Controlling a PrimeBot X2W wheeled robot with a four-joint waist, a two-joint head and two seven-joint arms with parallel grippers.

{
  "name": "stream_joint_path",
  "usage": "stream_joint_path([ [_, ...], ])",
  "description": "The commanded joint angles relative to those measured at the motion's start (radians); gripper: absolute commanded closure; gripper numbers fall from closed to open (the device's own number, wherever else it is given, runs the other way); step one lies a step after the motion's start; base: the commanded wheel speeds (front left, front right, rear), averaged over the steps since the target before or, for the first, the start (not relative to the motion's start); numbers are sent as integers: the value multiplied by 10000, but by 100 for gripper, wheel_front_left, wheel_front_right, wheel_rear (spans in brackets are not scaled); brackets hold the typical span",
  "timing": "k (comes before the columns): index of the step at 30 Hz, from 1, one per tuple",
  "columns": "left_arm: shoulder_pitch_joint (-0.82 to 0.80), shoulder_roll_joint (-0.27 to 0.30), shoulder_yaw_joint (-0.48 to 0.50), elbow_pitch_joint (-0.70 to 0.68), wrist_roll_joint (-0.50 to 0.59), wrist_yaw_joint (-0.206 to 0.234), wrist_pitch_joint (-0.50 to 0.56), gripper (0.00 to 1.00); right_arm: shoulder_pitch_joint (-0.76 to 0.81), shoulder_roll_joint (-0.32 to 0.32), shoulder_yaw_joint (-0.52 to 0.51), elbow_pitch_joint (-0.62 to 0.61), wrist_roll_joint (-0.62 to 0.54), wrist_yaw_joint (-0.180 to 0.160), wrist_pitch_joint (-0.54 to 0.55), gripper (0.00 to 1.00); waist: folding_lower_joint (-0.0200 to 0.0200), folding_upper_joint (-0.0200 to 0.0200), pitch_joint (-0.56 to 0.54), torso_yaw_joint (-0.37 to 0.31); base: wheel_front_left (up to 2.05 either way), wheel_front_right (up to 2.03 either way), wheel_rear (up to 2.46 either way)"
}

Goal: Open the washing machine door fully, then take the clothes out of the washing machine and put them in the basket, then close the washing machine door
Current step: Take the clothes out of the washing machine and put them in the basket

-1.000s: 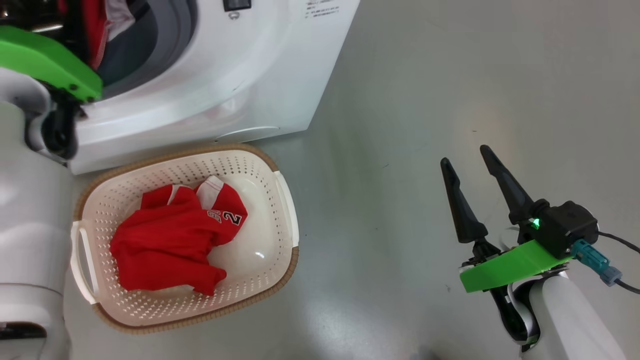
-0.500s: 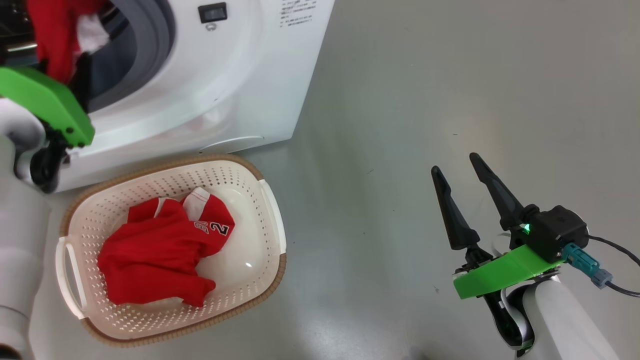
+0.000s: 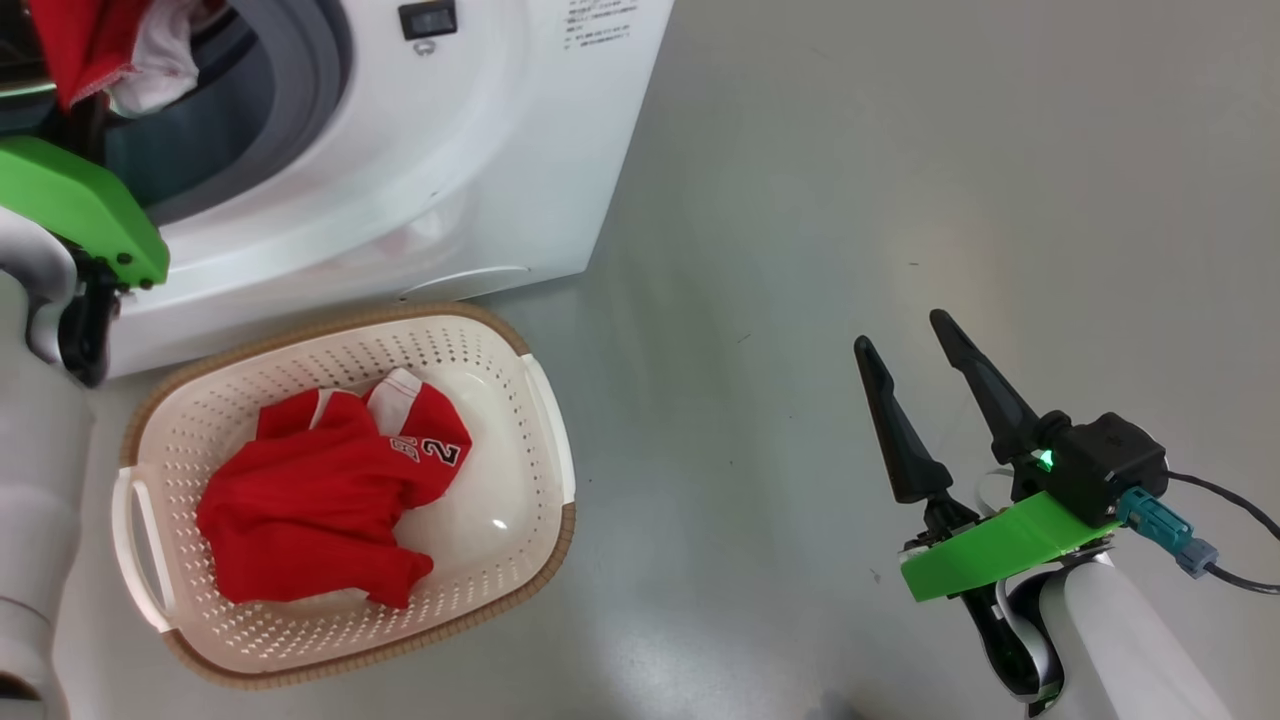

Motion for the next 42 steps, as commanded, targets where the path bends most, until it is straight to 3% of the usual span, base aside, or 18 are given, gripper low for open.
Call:
stream_joint_path([
  [1,-201,421,136,-77,35,48,-446,100,117,-80,159,-169,89,62,-65,0,0,0,-37,55,0,0,0],
  [12,376,275,237,-520,48,-76,-1452,100,37,-66,183,-30,95,62,-65,0,0,0,-503,422,0,0,0],
  [24,2774,73,2062,-4026,647,-7,-1468,100,152,-73,103,155,87,62,-65,0,0,0,-1484,962,0,0,0],
  [42,6400,-917,4404,-8177,2439,-77,-1469,100,893,-41,-151,368,104,62,-65,0,0,0,-3285,1221,0,0,0],
])
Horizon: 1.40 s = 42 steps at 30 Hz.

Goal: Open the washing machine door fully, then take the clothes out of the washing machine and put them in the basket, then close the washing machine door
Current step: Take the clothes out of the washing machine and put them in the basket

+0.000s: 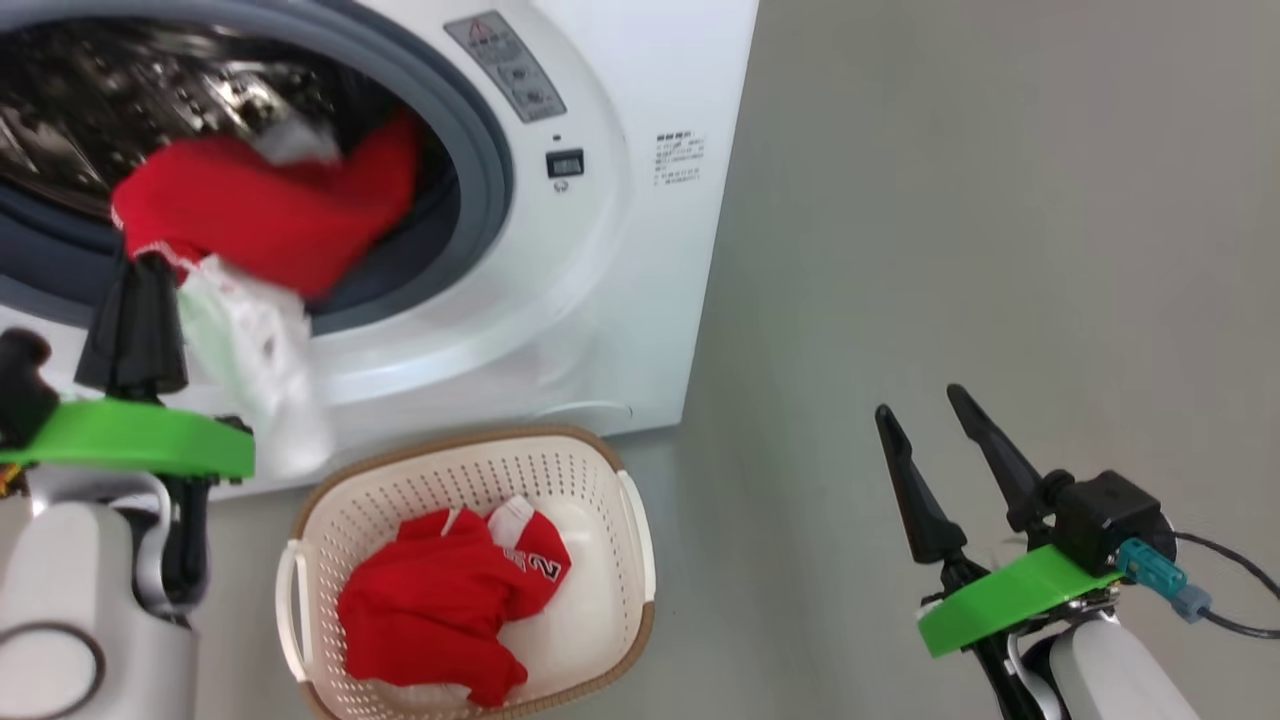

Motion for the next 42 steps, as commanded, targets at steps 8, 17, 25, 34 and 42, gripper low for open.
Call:
stream_joint_path([
  [8,1222,-127,539,-1868,530,-114,-89,100,316,-32,169,-127,119,62,-65,0,0,0,-893,79,0,0,0],
  [17,2754,-719,650,-3809,749,25,-89,100,548,-17,203,-138,136,62,-65,0,0,0,-1172,176,0,0,0],
  [25,3499,-1132,97,-3466,591,91,-89,100,516,-53,305,-115,168,62,-65,0,0,0,-821,315,0,0,0],
  [34,2816,-1251,-190,-845,20,-25,-89,100,194,-116,426,-156,272,62,-65,0,0,0,-17,140,0,0,0],
  [42,1330,-1256,-352,2577,-464,-156,-88,100,-190,-113,380,-265,302,62,-65,0,0,0,904,-55,0,0,0],
])
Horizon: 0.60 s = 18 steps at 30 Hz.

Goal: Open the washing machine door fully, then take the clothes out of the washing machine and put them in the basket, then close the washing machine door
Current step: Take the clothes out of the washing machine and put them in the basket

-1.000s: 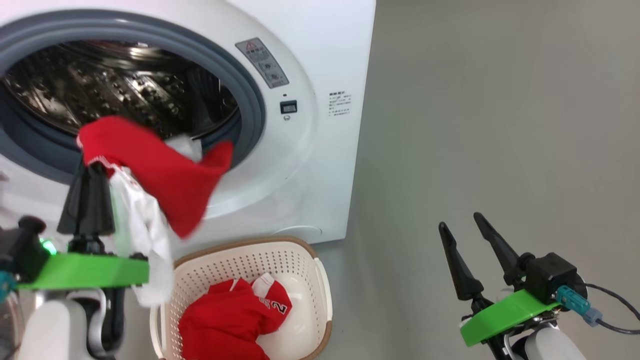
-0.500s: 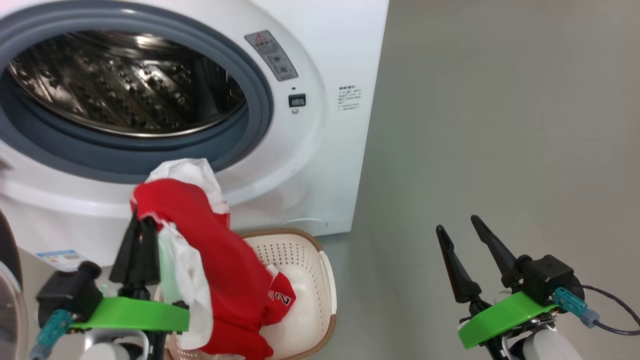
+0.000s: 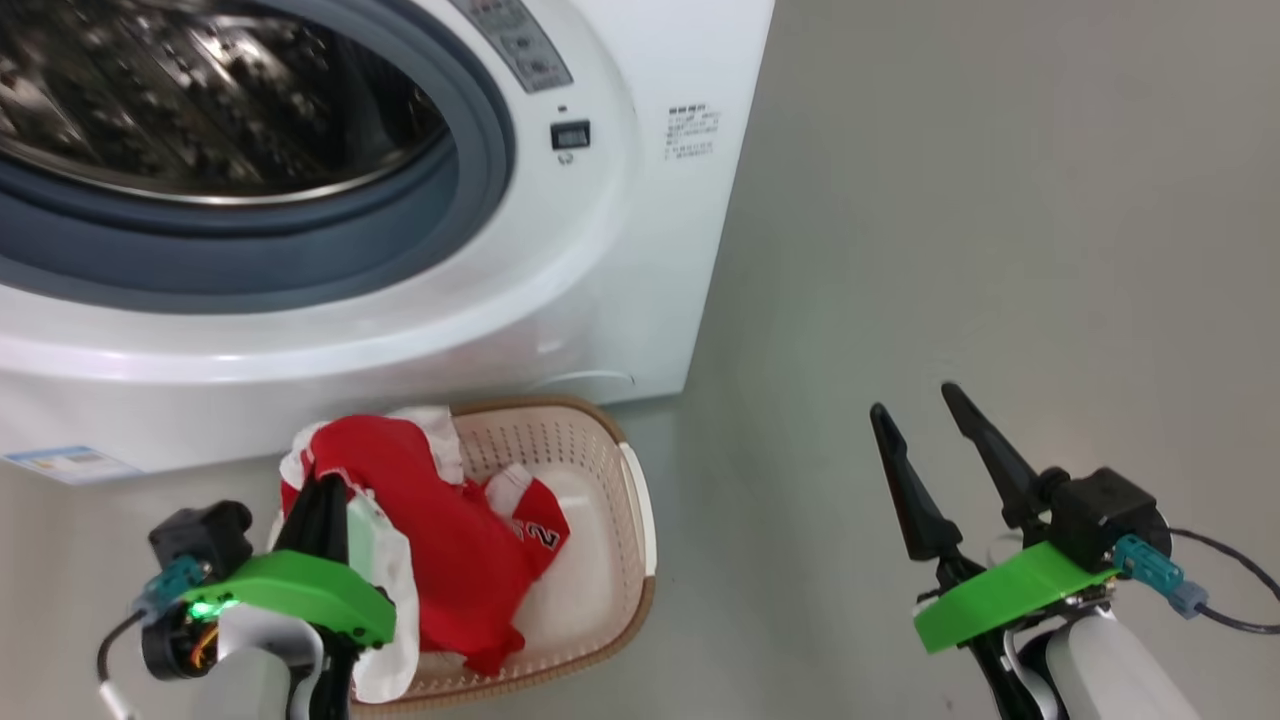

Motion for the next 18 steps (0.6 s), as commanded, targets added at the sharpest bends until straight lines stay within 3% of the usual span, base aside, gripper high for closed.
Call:
stream_joint_path([
  [1,-469,143,227,435,-255,-85,-63,100,-273,-62,255,-260,203,62,-65,0,0,0,519,-160,0,0,0],
  [10,-2000,240,-361,3811,-743,-148,818,100,-652,-55,445,-319,287,62,-65,0,0,0,1315,-495,0,0,0],
  [18,-2712,335,-299,5228,-1244,-151,1607,100,-953,-20,540,-350,333,62,-65,0,0,0,1805,-845,0,0,0],
])
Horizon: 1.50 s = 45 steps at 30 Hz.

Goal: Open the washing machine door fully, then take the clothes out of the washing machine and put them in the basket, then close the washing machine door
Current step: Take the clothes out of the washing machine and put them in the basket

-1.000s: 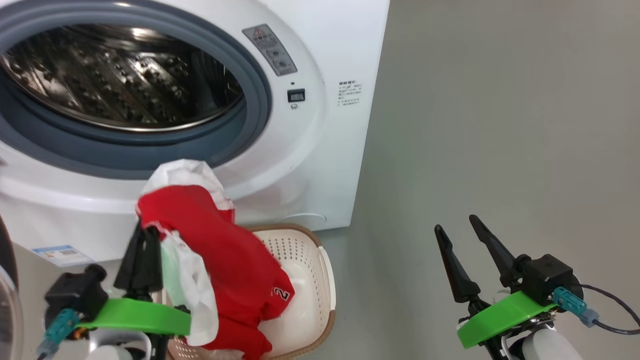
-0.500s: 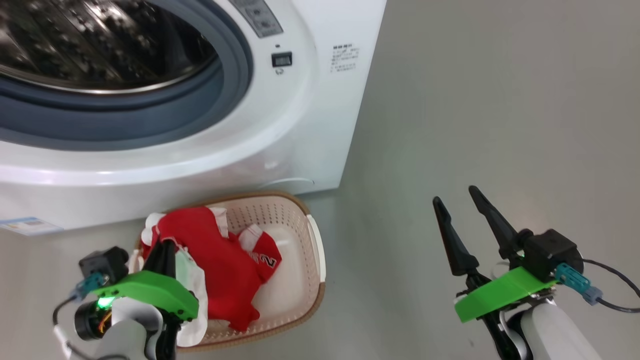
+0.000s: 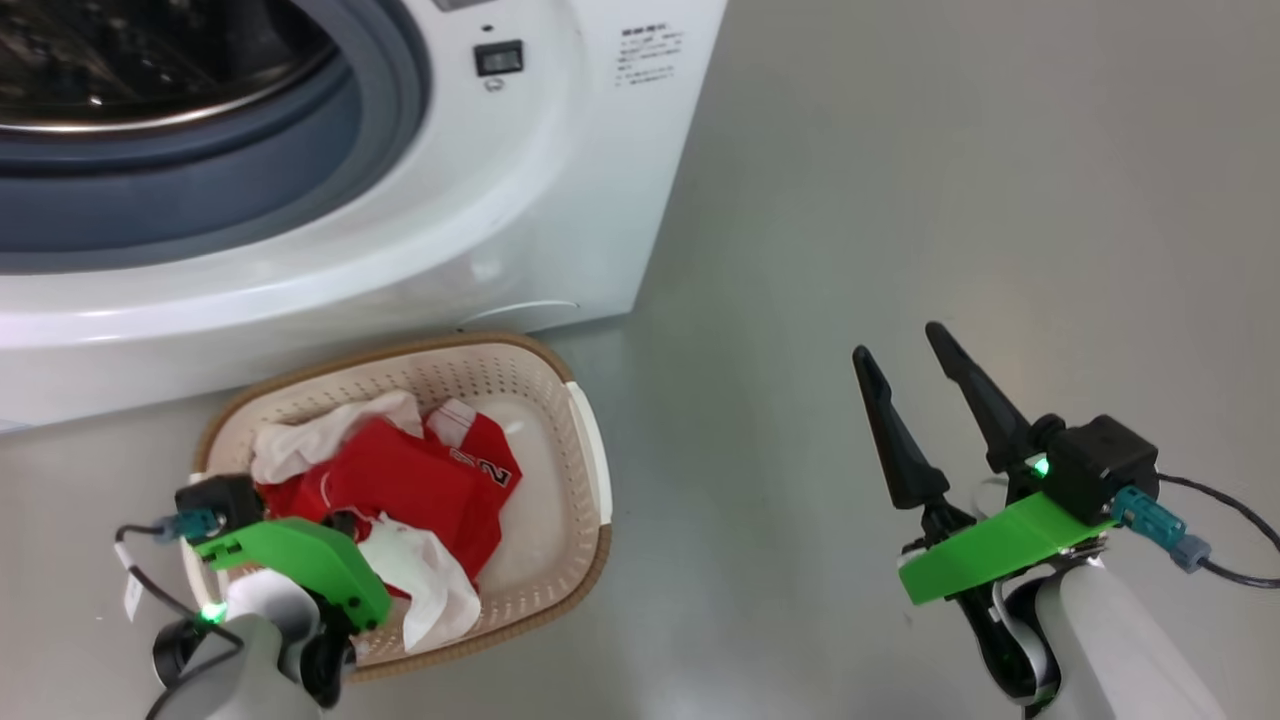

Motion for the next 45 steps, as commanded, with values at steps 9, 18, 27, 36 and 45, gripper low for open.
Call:
stream_joint_path([
  [9,-291,500,131,334,-129,227,848,100,-290,75,288,-286,109,62,-65,0,-1,0,725,-540,0,0,0],
  [18,-114,590,-44,391,-105,326,1077,65,-300,148,233,-205,118,62,-65,0,-1,0,641,-475,0,0,0],
  [27,63,392,-372,345,-67,42,-278,0,-178,160,190,-73,79,62,-65,0,-1,0,-69,-44,0,0,0],
  [36,479,269,-751,-586,-164,-49,-1637,0,78,91,66,-50,-32,62,-65,0,-1,0,-850,486,0,0,0],
  [45,1772,539,-536,-4073,378,-54,-1733,0,433,82,-182,-61,-263,62,-65,0,-1,0,-1830,968,0,0,0],
])
